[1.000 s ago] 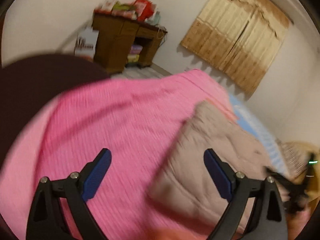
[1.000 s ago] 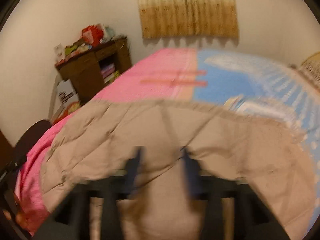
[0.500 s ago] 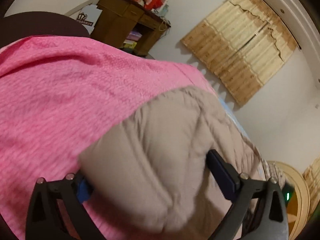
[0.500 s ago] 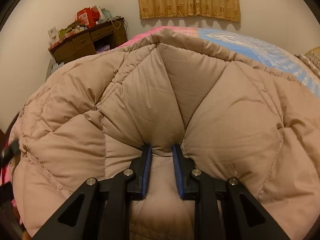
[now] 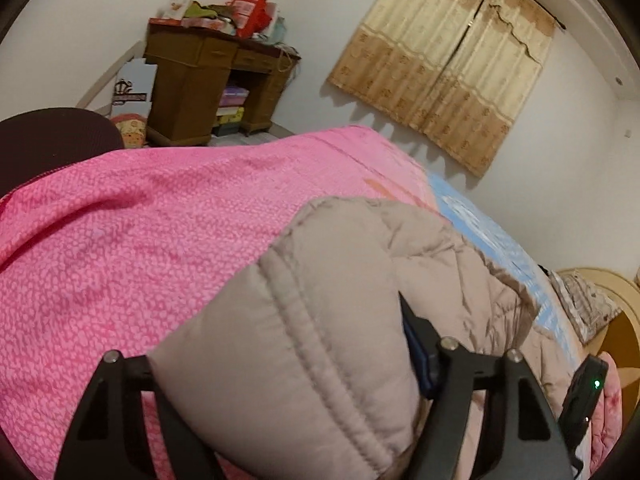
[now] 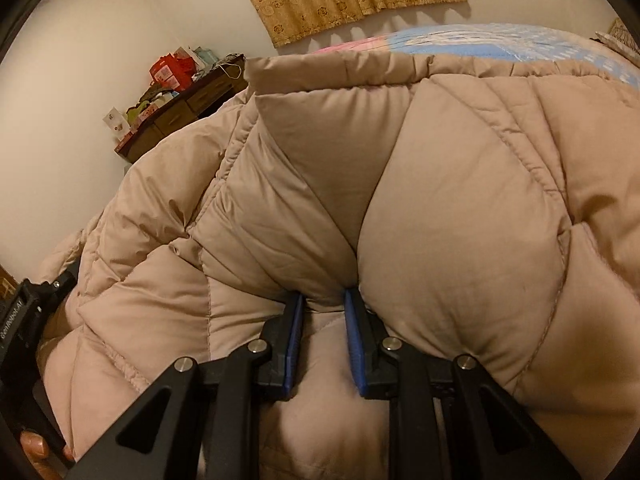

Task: Fold large clothes

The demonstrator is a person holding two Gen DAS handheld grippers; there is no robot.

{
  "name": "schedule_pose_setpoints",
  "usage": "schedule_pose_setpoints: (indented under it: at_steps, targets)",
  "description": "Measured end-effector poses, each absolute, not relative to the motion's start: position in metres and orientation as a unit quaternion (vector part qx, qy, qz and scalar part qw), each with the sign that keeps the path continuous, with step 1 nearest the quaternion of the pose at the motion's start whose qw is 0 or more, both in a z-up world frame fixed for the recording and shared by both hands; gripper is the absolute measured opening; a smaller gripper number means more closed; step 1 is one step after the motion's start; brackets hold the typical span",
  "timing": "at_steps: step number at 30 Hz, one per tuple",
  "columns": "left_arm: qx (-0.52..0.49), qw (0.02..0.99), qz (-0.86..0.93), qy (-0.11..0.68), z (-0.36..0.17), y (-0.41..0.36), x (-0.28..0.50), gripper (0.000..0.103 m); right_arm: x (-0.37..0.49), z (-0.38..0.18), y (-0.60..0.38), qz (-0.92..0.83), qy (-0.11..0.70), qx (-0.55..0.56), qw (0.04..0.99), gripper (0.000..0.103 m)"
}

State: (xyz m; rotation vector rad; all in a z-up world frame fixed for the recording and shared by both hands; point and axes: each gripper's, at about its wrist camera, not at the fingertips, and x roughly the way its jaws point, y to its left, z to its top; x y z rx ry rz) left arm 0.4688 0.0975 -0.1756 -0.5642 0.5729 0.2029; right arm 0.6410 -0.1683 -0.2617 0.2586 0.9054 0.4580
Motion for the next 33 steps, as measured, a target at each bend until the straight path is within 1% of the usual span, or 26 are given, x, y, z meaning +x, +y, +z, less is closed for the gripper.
schedule_pose_setpoints:
  at_steps: [3,5,9,11,14,18,23,26,29,31,33]
  targets:
    - [-0.318,0.907,0.069,0.267,-0.175,0.113,0.453,0.074,0.639,-0.264,-0.172,0.224,0.43,0.127,0.865,0.022]
    - [-0.327,0.906,0.068,0.259,-0.173,0.119,0.452,0.074,0.64,-0.265,-0.177,0.227,0.429,0.131,0.865,0.022]
    - [-0.339,0.885,0.078,0.309,-0.196,0.125,0.484,0.077,0.638,-0.27,-0.185,0.226,0.428,0.13,0.865,0.022]
    - [-0.34,0.882,0.074,0.318,-0.205,0.126,0.493,0.077,0.638,-0.272,-0.187,0.225,0.427,0.13,0.866,0.022]
    - [-0.32,0.885,0.068,0.332,-0.205,0.121,0.499,0.077,0.637,-0.273,-0.186,0.224,0.427,0.13,0.866,0.022]
    - [-0.321,0.886,0.043,0.331,-0.195,0.12,0.487,0.073,0.637,-0.272,-0.183,0.219,0.431,0.125,0.867,0.022]
    - [-0.39,0.868,0.022,0.308,-0.196,0.136,0.453,0.073,0.636,-0.269,-0.18,0.221,0.428,0.123,0.868,0.022]
    - [-0.373,0.877,0.019,0.302,-0.184,0.132,0.442,0.073,0.636,-0.269,-0.18,0.223,0.426,0.125,0.868,0.022]
    - [-0.41,0.863,-0.004,0.294,-0.189,0.138,0.439,0.076,0.635,-0.271,-0.181,0.225,0.422,0.126,0.869,0.022]
    - [-0.423,0.854,-0.007,0.304,-0.198,0.141,0.443,0.08,0.633,-0.271,-0.181,0.225,0.42,0.126,0.87,0.022]
    - [-0.438,0.841,-0.011,0.316,-0.209,0.139,0.447,0.089,0.632,-0.272,-0.182,0.225,0.42,0.125,0.87,0.022]
